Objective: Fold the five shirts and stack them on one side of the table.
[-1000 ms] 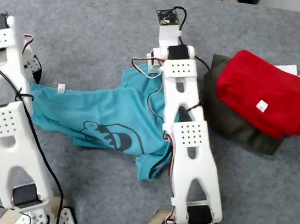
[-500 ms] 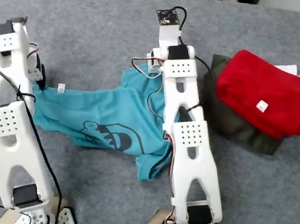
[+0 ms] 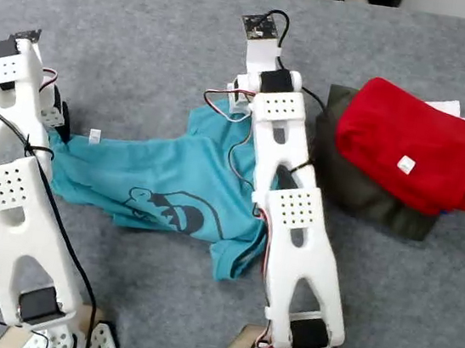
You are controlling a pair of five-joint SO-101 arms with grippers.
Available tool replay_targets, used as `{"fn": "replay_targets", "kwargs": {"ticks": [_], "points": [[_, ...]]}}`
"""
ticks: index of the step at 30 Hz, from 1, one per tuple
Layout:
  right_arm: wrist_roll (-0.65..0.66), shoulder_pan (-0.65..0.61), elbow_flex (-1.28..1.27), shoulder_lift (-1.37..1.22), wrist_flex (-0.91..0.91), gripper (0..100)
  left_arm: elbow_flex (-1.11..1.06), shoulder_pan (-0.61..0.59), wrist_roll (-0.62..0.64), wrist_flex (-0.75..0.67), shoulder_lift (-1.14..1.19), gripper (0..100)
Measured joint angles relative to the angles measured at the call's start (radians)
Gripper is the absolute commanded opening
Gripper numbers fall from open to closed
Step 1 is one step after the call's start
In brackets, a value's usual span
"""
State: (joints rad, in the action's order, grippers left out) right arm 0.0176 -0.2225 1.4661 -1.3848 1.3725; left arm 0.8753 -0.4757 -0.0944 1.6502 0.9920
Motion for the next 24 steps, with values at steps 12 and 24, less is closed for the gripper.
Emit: {"fn": "replay_targets", "kwargs": {"ticks": [12,24], "points": [[0.0,0.0,0.0,0.0,-0.002,1.4,0.032,-0.028,-0.092,0.009,0.023,12],[0.0,0.0,0.0,0.0,-0.002,1.4,0.034,0.04,-0.123,0.014,0.054,3]]}}
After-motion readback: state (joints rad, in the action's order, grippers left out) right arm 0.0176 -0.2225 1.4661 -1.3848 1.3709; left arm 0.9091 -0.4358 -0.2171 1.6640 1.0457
